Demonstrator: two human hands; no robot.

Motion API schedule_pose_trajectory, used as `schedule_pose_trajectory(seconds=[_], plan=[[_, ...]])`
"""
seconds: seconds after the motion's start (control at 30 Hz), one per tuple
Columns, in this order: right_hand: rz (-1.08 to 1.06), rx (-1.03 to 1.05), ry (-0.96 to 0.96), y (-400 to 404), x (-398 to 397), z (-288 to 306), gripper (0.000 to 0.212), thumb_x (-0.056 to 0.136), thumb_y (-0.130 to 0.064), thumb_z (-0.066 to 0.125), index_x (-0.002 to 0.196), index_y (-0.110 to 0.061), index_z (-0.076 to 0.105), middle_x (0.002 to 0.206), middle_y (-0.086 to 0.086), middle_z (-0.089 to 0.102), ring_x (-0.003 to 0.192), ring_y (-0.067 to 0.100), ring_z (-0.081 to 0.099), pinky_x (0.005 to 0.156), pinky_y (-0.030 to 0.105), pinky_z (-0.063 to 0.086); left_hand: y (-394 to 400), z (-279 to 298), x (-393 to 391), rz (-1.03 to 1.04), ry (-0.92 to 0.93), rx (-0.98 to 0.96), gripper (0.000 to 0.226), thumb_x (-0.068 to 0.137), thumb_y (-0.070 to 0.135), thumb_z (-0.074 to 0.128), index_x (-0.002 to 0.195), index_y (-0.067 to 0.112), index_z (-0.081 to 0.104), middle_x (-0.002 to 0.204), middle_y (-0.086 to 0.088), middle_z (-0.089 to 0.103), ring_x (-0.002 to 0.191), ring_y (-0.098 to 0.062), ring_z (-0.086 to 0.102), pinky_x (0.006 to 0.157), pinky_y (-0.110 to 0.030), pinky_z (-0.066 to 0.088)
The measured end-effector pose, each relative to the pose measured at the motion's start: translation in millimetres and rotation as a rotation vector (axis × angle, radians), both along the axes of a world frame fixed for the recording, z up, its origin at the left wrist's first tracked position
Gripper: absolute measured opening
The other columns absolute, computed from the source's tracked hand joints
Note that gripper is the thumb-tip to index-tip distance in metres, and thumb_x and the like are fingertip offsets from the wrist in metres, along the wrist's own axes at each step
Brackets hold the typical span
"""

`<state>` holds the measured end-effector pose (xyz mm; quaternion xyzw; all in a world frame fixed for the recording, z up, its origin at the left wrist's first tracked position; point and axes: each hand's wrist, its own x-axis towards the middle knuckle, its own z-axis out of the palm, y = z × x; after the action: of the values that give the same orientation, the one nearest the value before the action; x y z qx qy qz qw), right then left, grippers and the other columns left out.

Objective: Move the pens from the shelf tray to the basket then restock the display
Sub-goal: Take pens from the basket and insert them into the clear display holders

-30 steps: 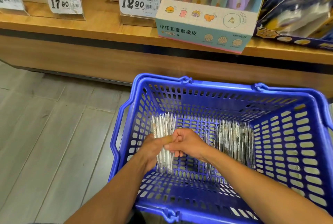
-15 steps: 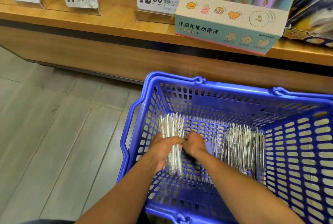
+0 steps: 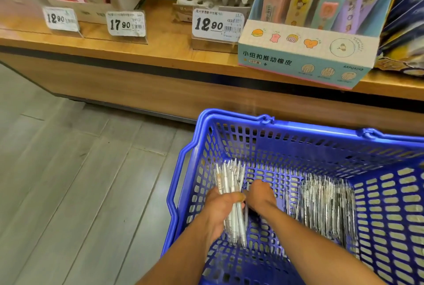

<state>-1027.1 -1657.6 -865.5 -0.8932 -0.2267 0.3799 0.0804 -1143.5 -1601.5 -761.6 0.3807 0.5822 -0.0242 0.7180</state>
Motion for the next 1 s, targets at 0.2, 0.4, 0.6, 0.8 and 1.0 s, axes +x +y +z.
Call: schedule_pose_trajectory(seconds=[0.2, 0.4, 0.6, 0.8, 1.0], plan=[[-0.174, 0.364, 0.660, -15, 37, 32, 0.009, 0.085, -0.014, 0.068, 0.085, -0.009, 0.060, 0.059, 0.002, 0.064, 0.053, 0.020, 0.064, 0.043, 0.023, 0.044, 3, -5, -1, -0.020, 0.019, 0.010, 0.096, 0.072, 0.022, 0.083, 0.152, 0.013, 0.032, 0.151, -0.014, 0.043, 0.136, -0.031, 0.044, 0.113, -0.050, 0.035], [-0.323, 0.546, 1.233, -14, 52, 74, 0.021, 0.076, -0.008, 0.077, 0.080, -0.008, 0.057, 0.069, 0.015, 0.063, 0.055, 0.024, 0.065, 0.046, 0.023, 0.051, 3, 6, 1, 0.005, -0.056, -0.034, 0.128, 0.048, 0.048, 0.094, 0.154, 0.017, 0.028, 0.156, -0.010, 0.037, 0.141, -0.029, 0.037, 0.116, -0.051, 0.030], [-0.322, 0.608, 1.340, -7, 41, 81, 0.010, 0.082, -0.003, 0.071, 0.084, -0.007, 0.062, 0.073, 0.016, 0.065, 0.059, 0.021, 0.067, 0.053, 0.023, 0.056, 4, 12, 0, -0.050, -0.093, -0.042, 0.142, 0.029, 0.060, 0.094, 0.152, 0.022, 0.033, 0.155, -0.007, 0.040, 0.143, -0.027, 0.035, 0.115, -0.051, 0.028], [-0.399, 0.523, 1.169, -7, 39, 62, 0.023, 0.084, -0.028, 0.074, 0.080, -0.009, 0.061, 0.068, 0.005, 0.063, 0.055, 0.017, 0.062, 0.051, 0.026, 0.046, 4, 20, 1, -0.106, -0.103, -0.061, 0.098, 0.049, 0.036, 0.090, 0.137, 0.016, 0.051, 0.138, -0.008, 0.058, 0.132, -0.026, 0.049, 0.113, -0.050, 0.036], [-0.179, 0.210, 0.206, 14, 8, 33, 0.046, 0.093, -0.011, 0.056, 0.048, -0.016, 0.047, 0.048, -0.002, 0.044, 0.045, 0.010, 0.040, 0.046, 0.024, 0.033, 7, 23, 2, -0.035, -0.099, -0.156, 0.037, 0.075, 0.006, 0.075, 0.112, 0.005, 0.068, 0.084, -0.012, 0.072, 0.082, -0.024, 0.068, 0.079, -0.041, 0.057]])
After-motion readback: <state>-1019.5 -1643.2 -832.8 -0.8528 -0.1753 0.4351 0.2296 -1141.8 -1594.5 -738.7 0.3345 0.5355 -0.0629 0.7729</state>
